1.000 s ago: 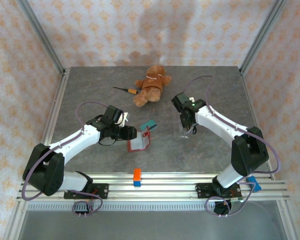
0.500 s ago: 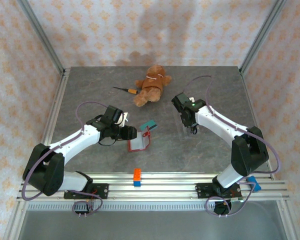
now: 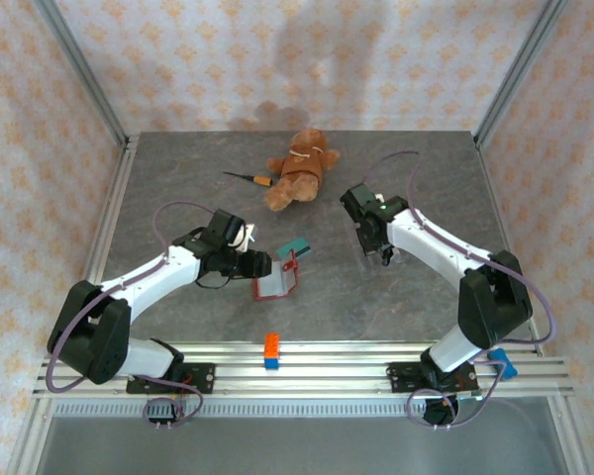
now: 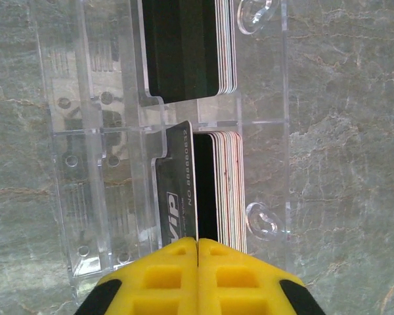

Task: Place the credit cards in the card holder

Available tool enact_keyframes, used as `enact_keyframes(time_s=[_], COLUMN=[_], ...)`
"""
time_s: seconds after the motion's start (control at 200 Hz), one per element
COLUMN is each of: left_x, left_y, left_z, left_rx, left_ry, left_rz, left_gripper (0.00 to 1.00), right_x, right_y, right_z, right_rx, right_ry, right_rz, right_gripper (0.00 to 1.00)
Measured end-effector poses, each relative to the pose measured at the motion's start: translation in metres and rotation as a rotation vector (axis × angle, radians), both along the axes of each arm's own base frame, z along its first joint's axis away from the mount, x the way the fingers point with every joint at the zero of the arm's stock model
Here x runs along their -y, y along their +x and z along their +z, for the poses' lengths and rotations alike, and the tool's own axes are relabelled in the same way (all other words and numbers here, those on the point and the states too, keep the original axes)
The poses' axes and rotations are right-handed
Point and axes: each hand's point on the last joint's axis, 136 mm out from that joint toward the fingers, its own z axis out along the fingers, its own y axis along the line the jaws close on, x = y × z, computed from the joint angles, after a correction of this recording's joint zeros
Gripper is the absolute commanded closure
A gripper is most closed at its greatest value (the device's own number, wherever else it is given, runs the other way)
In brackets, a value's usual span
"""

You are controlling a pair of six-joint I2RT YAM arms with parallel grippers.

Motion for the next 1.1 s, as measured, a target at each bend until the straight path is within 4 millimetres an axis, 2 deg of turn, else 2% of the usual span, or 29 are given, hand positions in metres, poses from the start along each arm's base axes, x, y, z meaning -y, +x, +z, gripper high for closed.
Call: enact_keyframes(time_s=[0.421,0.721,0.816,0.891,1.006,1.102], left_x=[-0.002,0.011,0.018,0.020,0.018,0.012], left_y=[-0.004,-0.009,-0.009,-0.009,-0.009,-0.008], left_z=[0.008,0.042,0.058,0.065,0.065,0.058], left_rx=[0.010,0.053,0.082,0.096,0.093,0.085], left_ry=[-0.002,-0.126,-0.191,-0.213,-0.210,-0.193], left_rz=[-0.005,-0.016,-0.015,-0.015,-0.001,0.023], left_gripper=[0.47,0.47,0.47,0.47,0.45,0.46], right_x=[-0.022,-0.044,-0.061,-0.081,-0.115,-0.152], right_y=[-0.008,-0.014,-0.016,-0.017,-0.020,-0.035], right_z=[0.025,0.065,0.076,0.085,0.094,0.093], right_rx=[0.019,0.071,0.076,0.073,0.069,0.037], right_ry=[0.174,0.361,0.474,0.608,0.777,0.856], right_rz=[0.027,0.060,0.072,0.075,0.100,0.153], right_gripper=[1.00,1.00,1.00,1.00,1.00,1.00])
